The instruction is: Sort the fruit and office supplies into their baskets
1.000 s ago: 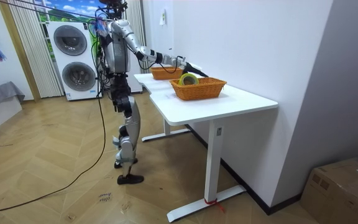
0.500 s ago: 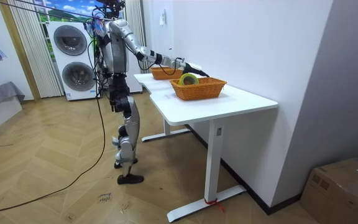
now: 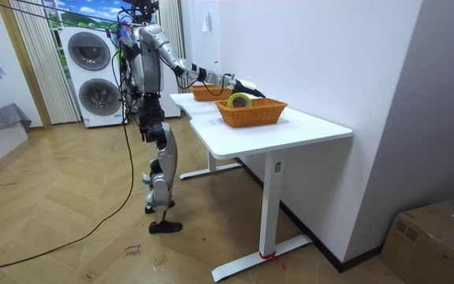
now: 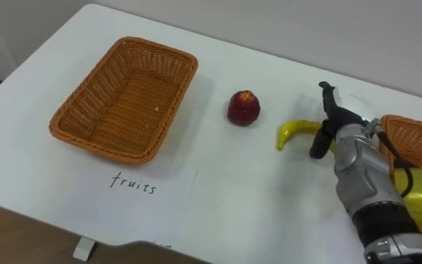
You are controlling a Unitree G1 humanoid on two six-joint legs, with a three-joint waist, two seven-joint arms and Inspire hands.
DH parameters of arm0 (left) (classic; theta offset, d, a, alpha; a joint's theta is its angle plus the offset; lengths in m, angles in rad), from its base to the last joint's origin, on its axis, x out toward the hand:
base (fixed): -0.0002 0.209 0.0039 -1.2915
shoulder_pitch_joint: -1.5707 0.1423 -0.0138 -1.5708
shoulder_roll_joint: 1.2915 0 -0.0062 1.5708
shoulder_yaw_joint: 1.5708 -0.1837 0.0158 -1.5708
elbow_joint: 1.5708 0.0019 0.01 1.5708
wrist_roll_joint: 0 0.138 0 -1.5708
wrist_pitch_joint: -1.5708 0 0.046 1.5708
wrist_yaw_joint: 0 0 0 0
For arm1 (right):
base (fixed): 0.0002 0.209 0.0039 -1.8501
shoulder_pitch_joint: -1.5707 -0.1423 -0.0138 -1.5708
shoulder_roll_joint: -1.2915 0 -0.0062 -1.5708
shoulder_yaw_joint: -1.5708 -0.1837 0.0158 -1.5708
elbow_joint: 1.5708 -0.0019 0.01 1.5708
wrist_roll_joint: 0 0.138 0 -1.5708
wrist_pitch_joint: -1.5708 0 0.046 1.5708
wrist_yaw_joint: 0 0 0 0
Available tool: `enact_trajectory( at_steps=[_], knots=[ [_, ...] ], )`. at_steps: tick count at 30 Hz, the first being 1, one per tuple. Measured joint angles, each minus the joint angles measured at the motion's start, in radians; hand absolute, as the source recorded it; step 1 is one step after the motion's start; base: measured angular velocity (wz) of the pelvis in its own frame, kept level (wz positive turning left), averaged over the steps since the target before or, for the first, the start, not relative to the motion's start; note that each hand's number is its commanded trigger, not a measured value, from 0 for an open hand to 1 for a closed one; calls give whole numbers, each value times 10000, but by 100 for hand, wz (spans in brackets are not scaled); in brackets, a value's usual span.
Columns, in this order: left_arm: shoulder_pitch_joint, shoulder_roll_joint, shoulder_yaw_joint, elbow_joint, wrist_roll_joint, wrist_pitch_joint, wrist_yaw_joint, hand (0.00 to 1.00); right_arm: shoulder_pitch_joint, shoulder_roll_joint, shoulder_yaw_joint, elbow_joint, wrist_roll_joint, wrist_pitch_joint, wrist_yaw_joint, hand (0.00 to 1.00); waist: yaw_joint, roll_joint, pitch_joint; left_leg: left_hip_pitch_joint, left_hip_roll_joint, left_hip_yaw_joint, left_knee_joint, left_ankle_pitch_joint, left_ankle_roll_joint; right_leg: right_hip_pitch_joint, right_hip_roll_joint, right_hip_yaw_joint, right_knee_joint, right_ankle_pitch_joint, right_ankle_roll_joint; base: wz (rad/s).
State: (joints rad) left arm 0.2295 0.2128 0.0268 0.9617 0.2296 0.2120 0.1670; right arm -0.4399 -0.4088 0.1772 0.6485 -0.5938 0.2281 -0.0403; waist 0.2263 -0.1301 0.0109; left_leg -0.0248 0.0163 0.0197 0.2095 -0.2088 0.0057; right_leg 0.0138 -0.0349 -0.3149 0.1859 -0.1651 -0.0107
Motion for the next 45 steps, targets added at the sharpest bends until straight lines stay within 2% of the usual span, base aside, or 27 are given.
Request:
enact_trajectory(
  at_steps=[8, 12, 14, 15, 16, 17, 18, 19, 22, 27, 32, 36, 45],
  knots=[
    [-104, 24, -1, -1, 8, -155, -8, 0, -123, -150, 182, -1, 17, -44, 728, 0, -52, -14, 1, -38, -3, -52, 54, 0, -2, -5, -18, -139, 9, 1, 0, 1],
    [-252, 125, -29, 10, -13, -342, -8, 0, -143, -361, 683, -1, 266, -109, 1427, 0, -15, -146, -33, -16, 31, -9, 37, 7, -16, -11, -1, -136, 10, 12, -18, -2],
    [-298, 145, -137, 11, -9, -452, -35, 0, -142, -486, 878, 19, 433, -121, 1778, 0, 8, -193, -25, -5, 33, 15, 91, 11, -20, -2, -2, -130, 11, 13, -21, -4],
    [-347, 146, -146, 12, -7, -501, -60, 0, -142, -511, 928, 35, 482, -120, 1954, 0, 15, -215, 7, -8, 35, 21, 92, 11, -21, -4, 1, -121, 9, 14, -22, 0],
    [-367, 148, -145, 10, -6, -507, -79, 0, -142, -517, 971, 41, 482, -120, 2035, 9, 16, -224, 23, -10, 38, 21, 90, 11, -21, -6, 3, -119, 9, 15, -24, 0],
    [-402, 154, -149, 9, -6, -510, -154, 0, -142, -525, 1080, 78, 480, -119, 2156, 64, 19, -261, 32, -10, 42, 21, 68, 10, -21, -7, 10, -115, 9, 17, -28, 0],
    [-423, 178, -189, 6, -7, -511, -284, 0, -142, -531, 1156, 102, 480, -118, 2327, 70, 19, -293, 37, -13, 46, 21, 35, 9, -23, -7, 15, -114, 9, 20, -32, 0],
    [-433, 188, -219, 5, -6, -514, -325, 0, -142, -531, 1156, 118, 480, -116, 2418, 100, 22, -307, 44, -16, 45, 12, 35, 9, -23, -6, 17, -114, 8, 21, -34, 0],
    [-458, 264, -351, 3, -6, -526, -510, 0, -142, -543, 1159, 154, 480, -96, 2740, 100, 25, -331, 52, -68, 45, 5, 50, 13, -29, -50, 21, -117, 10, 32, -51, 0],
    [-476, 424, -443, 4, -6, -536, -672, 0, -425, -626, 1148, 217, 476, -116, 2502, 100, 91, -333, 51, -203, 50, -21, 108, 21, -42, -162, 33, -134, 13, 46, -72, 1],
    [-539, 438, -540, 13, -7, -602, -737, 0, -587, -641, 1154, 464, 480, -153, 2404, 100, 288, -332, 52, -197, 49, -58, 119, 22, -44, -155, 40, -150, -8, 45, -71, 2],
    [-517, 437, -611, 47, -8, -611, -741, 0, -587, -640, 1166, 477, 619, -302, 2431, 100, 297, -288, 92, -166, 50, -102, 104, 22, -44, -117, 49, -150, -25, 44, -69, 2],
    [-735, 440, -650, 408, -5, -725, -731, 0, -587, -663, 1178, 507, 1202, -476, 2498, 100, 270, -277, 100, -135, 54, -79, 51, 26, -49, -117, 55, -129, -31, 43, -68, 0]
  ],
)
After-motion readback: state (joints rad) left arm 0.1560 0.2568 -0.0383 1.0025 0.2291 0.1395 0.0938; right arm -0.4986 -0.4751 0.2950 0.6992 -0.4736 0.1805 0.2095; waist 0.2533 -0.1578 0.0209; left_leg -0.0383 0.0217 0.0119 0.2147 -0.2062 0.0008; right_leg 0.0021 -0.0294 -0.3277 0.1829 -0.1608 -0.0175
